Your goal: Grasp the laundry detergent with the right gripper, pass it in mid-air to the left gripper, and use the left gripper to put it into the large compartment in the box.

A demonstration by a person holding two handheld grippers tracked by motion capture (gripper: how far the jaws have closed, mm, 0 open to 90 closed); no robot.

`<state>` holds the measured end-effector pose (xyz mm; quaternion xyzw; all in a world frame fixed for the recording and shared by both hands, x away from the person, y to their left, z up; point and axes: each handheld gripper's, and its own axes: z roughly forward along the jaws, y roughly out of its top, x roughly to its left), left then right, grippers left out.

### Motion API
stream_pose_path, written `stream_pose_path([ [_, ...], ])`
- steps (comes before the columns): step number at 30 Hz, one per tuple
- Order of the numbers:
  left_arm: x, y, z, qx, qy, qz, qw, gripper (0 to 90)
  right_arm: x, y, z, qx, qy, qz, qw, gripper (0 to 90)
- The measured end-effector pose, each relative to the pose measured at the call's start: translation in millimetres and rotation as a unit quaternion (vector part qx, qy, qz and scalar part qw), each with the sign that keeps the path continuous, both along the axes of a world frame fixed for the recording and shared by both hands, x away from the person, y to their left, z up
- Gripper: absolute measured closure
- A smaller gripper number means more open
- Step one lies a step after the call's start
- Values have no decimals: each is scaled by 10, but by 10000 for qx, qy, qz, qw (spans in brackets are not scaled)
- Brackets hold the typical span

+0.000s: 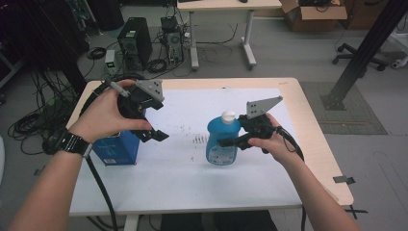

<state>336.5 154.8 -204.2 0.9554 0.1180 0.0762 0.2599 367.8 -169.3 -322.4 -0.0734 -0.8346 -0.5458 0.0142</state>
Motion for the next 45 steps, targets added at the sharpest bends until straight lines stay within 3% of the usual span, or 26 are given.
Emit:
stream_pose_path([
  [9,7,-85,158,31,-78,-115,9999,39,41,103,428,-89,-147,170,9997,420],
  [20,-2,-188,377,78,-156,-199,9996,37,68,368,793,-258,-305,496,9980,421],
  [36,-9,-267,475,82,-176,-285,9994,38,41,874,829,-614,-351,894,9935,423],
  [45,-18,-371,510,221,-174,-390,9988,45,15,1092,796,-623,-338,1047,9920,424],
])
